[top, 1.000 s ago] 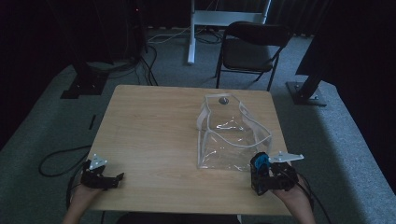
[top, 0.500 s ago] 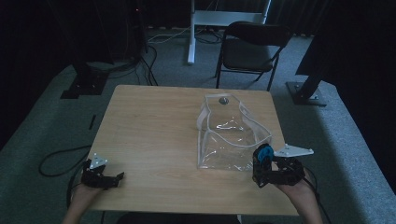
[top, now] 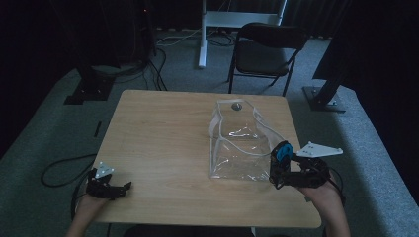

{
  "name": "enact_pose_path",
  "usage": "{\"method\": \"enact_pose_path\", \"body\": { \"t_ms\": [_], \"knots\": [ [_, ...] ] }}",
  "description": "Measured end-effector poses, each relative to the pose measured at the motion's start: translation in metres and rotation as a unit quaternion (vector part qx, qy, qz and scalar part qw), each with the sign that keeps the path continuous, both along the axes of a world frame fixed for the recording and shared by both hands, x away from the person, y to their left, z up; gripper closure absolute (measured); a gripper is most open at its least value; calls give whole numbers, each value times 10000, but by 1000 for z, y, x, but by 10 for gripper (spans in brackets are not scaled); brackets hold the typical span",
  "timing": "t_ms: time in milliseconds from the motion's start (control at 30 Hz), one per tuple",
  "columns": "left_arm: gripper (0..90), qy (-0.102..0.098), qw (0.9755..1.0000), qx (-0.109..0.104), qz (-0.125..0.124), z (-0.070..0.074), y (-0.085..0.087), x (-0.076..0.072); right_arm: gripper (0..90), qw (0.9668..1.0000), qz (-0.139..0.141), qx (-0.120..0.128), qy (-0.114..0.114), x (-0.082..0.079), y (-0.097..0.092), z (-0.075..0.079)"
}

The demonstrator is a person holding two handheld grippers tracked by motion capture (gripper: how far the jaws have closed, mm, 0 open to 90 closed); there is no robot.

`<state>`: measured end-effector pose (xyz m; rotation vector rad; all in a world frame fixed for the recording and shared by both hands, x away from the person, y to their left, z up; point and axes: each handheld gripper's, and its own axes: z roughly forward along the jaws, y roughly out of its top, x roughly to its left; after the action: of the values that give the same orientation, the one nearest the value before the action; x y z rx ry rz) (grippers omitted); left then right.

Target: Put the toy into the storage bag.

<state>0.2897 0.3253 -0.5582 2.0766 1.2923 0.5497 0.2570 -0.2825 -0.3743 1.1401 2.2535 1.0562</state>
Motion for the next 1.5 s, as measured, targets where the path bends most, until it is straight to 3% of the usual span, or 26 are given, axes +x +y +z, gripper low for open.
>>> {"method": "enact_pose_path", "body": {
  "t_ms": [667,1500],
  "knots": [
    [7,-13,10000,-6,15,0,0,0,251,9988,324,9,-373,26,9,52],
    [7,0,10000,-2,7,0,0,1,251,9969,649,44,-448,67,26,92]
  ]
}}
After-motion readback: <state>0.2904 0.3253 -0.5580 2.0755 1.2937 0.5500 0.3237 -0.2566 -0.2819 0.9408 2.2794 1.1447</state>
